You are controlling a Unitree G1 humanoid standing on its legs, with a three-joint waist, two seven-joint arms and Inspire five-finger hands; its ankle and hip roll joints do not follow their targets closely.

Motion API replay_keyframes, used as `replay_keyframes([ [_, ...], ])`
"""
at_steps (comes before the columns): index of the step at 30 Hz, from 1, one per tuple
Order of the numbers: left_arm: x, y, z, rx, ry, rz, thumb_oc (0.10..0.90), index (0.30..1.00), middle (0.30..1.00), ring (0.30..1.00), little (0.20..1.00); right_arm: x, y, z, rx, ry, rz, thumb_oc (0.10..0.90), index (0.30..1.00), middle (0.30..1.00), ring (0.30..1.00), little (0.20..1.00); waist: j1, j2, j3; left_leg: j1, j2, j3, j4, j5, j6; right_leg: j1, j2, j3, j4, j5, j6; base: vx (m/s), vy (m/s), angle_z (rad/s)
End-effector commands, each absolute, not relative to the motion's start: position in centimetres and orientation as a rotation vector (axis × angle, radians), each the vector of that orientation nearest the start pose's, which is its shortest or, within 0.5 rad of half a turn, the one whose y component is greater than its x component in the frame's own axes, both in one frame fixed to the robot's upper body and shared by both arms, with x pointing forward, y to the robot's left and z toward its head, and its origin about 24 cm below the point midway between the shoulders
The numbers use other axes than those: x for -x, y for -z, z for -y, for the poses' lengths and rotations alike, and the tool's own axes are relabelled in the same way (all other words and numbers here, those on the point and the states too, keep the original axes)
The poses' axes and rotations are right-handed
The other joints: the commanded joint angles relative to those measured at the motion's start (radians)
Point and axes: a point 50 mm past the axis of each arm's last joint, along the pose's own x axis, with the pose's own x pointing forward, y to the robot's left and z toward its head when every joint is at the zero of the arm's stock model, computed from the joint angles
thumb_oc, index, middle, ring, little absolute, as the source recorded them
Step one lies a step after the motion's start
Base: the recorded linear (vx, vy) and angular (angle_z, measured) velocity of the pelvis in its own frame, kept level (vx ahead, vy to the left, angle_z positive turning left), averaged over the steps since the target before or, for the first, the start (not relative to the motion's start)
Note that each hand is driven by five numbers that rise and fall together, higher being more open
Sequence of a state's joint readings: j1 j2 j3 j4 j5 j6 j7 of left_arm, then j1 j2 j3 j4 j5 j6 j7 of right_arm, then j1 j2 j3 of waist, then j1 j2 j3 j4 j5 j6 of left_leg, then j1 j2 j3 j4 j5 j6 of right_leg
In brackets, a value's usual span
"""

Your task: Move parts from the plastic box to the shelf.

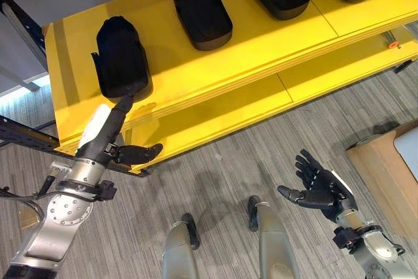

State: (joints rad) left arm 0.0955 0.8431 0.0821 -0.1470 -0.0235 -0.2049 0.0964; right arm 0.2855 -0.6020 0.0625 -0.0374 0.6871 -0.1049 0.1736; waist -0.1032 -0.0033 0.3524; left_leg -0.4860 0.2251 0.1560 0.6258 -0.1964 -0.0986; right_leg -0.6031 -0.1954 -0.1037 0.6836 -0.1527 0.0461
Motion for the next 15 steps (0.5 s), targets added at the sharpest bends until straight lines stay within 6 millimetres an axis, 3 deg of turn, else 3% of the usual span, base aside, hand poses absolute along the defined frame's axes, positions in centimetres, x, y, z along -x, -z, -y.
replay_keyframes([
  [1,-23.8,-17.3,-27.1,-0.865,-0.031,0.470,0.900,1.000,1.000,1.000,1.000,-19.6,-7.2,24.8,-0.044,-0.195,0.046,0.900,1.000,1.000,1.000,1.000,-0.011,0.001,-0.069,-0.018,0.035,-0.057,-0.057,0.053,-0.002,0.060,-0.037,0.059,-0.096,-0.005,0.074,0.00,0.000,0.00],
  [6,-24.3,-16.9,-27.3,-0.898,-0.046,0.447,0.900,1.000,1.000,1.000,1.000,-19.8,-7.3,24.8,-0.037,-0.198,0.050,0.900,1.000,1.000,1.000,1.000,-0.013,0.001,-0.068,-0.020,0.034,-0.058,-0.054,0.052,-0.001,0.059,-0.037,0.060,-0.096,-0.006,0.074,0.00,0.000,0.00],
  [15,-25.5,-17.3,-27.6,-1.128,-0.048,0.432,0.900,1.000,1.000,1.000,1.000,-19.9,-7.1,24.6,-0.051,-0.200,0.045,0.900,1.000,1.000,1.000,1.000,-0.016,0.002,-0.069,-0.019,0.034,-0.056,-0.054,0.049,-0.001,0.055,-0.036,0.061,-0.091,-0.009,0.075,0.00,0.000,0.00],
])
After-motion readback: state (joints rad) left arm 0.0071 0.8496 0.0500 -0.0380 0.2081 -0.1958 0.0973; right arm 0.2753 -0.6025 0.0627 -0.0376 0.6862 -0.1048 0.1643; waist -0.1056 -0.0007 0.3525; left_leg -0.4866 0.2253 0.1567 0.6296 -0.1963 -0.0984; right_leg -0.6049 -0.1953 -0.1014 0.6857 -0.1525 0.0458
